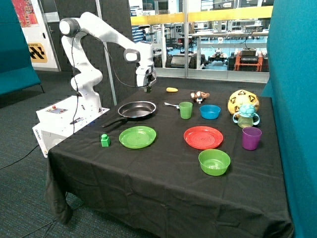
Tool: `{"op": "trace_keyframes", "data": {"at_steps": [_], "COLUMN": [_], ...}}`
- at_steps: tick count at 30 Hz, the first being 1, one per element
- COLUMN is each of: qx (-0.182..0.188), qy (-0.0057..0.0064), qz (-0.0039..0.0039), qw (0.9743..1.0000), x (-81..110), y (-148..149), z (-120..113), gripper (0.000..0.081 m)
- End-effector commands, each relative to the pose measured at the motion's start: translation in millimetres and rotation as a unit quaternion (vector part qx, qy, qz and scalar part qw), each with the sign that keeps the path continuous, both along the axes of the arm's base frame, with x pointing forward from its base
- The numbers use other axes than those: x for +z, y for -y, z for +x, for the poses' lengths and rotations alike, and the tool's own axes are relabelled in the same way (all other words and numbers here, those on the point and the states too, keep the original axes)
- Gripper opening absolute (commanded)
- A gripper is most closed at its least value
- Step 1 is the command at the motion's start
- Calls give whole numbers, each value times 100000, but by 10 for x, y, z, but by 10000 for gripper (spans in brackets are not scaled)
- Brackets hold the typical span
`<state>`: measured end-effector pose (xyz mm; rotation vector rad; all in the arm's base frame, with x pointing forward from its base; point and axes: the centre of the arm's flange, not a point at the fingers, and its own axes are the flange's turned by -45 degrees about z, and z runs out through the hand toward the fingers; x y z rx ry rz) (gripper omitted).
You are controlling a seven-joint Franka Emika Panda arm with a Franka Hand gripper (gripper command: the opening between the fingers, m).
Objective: Cook the capsicum and place it on a plate
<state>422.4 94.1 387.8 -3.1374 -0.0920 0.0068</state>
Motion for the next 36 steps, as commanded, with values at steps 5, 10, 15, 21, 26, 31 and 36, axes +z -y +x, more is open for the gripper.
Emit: {"op": "trace_keyframes", "data": {"at_steps": [5,10,15,21,26,31,36], "qx": [4198,6764,11020,14262,15606,14611,14163], "qy": [226,229,234,238,239,238,237], "qz": [-128,-122,-113,-105,-102,-104,-105], "qw": [99911,99771,99391,98977,98774,98927,98992], "x": [56,45,-3,-65,-186,-298,-411], "y": [539,673,787,863,970,1058,1106], "z": [-19,-52,-110,-122,-41,23,56], "gripper": [0,0,0,0,0,0,0]}}
